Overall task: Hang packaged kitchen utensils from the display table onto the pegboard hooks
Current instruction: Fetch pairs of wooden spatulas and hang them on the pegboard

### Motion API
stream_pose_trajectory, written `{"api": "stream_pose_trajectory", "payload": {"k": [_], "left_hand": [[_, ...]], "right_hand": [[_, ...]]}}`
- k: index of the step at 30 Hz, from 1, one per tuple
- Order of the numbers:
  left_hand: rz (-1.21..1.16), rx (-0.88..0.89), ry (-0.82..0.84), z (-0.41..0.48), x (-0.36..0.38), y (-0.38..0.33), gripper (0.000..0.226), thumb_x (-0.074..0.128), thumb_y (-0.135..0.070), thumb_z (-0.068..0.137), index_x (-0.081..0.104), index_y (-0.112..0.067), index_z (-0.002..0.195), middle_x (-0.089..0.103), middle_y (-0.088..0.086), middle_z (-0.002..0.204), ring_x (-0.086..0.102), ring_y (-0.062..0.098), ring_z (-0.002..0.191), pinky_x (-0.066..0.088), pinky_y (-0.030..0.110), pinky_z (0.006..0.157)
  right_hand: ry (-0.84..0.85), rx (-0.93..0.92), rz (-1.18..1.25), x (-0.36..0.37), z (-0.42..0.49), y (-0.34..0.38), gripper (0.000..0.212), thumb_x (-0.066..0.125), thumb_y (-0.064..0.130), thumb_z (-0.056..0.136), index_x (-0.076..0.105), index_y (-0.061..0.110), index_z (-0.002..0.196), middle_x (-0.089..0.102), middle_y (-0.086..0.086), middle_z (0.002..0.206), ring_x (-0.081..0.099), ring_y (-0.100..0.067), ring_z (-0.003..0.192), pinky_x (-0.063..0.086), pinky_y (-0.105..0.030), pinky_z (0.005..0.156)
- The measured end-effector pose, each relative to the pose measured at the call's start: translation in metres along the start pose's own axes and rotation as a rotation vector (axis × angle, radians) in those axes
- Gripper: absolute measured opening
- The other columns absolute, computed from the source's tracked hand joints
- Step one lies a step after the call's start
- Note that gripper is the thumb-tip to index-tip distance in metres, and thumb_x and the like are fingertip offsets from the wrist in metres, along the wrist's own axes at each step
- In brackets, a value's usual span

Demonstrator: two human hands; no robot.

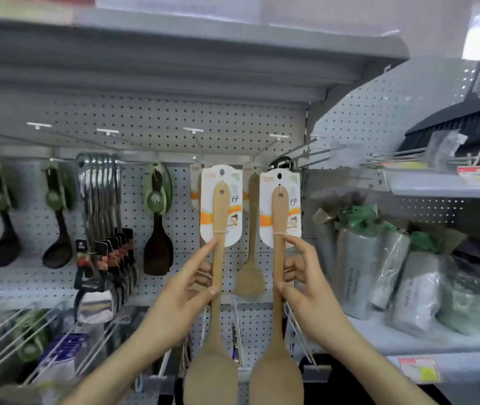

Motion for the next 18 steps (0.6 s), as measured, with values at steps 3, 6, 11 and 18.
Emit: {"api": "stream_pose_trajectory", "payload": {"k": [3,6,11,18], "left_hand": [[0.012,0.004,-0.028,-0.001,-0.003,-0.004,0.077,0.069,-0.015,0.103,0.038,-0.063,0.155,0.057,-0.017,0.114,0.063,0.016,0.106,0.052,0.023,0.1],[0.018,-0.006,-0.056,-0.005,-0.004,-0.007,0.078,0.069,-0.013,0.103,0.039,-0.063,0.154,0.057,-0.018,0.113,0.063,0.014,0.106,0.051,0.018,0.098],[0.027,-0.009,-0.083,-0.008,-0.01,-0.011,0.079,0.067,-0.008,0.103,0.041,-0.064,0.153,0.057,-0.017,0.111,0.061,0.016,0.105,0.055,0.026,0.098],[0.054,-0.019,-0.093,-0.004,-0.014,-0.008,0.079,0.067,-0.01,0.104,0.04,-0.067,0.152,0.057,-0.021,0.113,0.061,0.013,0.107,0.056,0.027,0.099]], "right_hand": [[0.009,-0.033,0.012,-0.004,0.009,0.002,0.087,0.061,-0.005,0.098,0.034,0.055,0.155,0.06,0.017,0.104,0.062,-0.015,0.102,0.057,-0.04,0.091],[0.028,-0.034,0.027,-0.004,0.014,0.002,0.087,0.061,-0.005,0.099,0.034,0.055,0.155,0.059,0.016,0.104,0.062,-0.015,0.1,0.058,-0.046,0.094],[0.039,-0.022,0.053,0.0,0.021,-0.001,0.089,0.061,-0.004,0.099,0.033,0.056,0.157,0.06,0.015,0.103,0.064,-0.017,0.103,0.059,-0.056,0.096],[0.034,-0.023,0.065,0.002,0.034,-0.013,0.09,0.062,-0.005,0.098,0.032,0.056,0.158,0.06,0.016,0.103,0.064,-0.015,0.1,0.061,-0.054,0.094]]}}
Point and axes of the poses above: each hand's wrist, its own z-axis towards the middle knuckle, its own x-axis out of the palm, y = z × x, the point moved 2 cm from there along z, towards the middle knuckle
